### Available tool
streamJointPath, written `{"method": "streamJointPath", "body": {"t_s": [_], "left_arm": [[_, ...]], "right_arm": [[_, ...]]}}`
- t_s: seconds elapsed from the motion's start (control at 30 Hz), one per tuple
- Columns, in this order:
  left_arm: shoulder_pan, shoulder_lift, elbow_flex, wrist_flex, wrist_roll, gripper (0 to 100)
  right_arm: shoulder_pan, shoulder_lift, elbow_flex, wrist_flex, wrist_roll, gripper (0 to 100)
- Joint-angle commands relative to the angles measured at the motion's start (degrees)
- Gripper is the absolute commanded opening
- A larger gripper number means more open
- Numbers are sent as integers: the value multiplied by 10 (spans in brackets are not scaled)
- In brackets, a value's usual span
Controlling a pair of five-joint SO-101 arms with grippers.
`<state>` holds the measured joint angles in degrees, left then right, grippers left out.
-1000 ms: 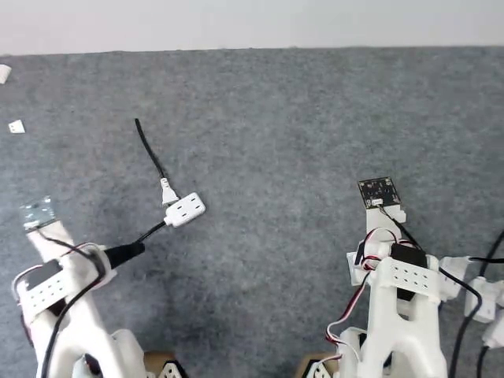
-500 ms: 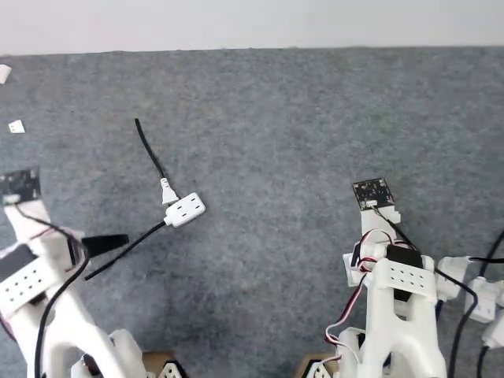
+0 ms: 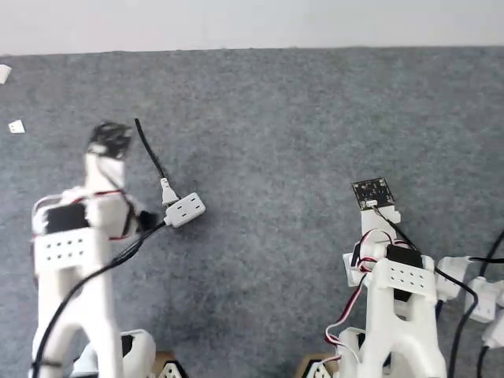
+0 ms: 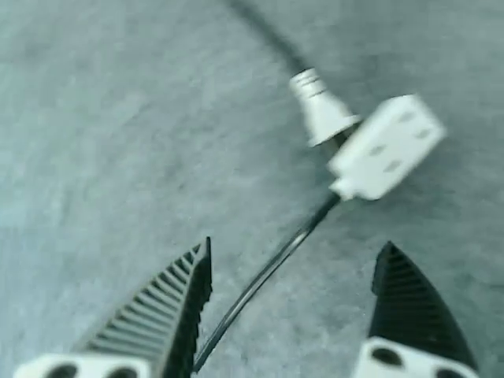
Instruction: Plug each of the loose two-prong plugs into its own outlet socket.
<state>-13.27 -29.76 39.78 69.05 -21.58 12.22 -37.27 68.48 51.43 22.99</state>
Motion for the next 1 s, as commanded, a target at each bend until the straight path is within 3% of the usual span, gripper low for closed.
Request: {"method": "streamJointPath", "body": {"t_s": [0.0,0.2,0.37,0.8,0.97], "left_arm": [[28,109,-109,28,-29,306],[30,324,-298,80,-163,306],[40,417,-396,84,-185,306],[129,445,-387,97,-184,305],[127,489,-327,22,-185,305]], "right_arm": [[-2,1,-4,-9,-3,10],[-2,1,-4,-10,-3,10],[-2,1,-4,-11,-3,10],[-3,0,-4,-13,-3,10],[-4,0,-4,-13,-3,10]]}}
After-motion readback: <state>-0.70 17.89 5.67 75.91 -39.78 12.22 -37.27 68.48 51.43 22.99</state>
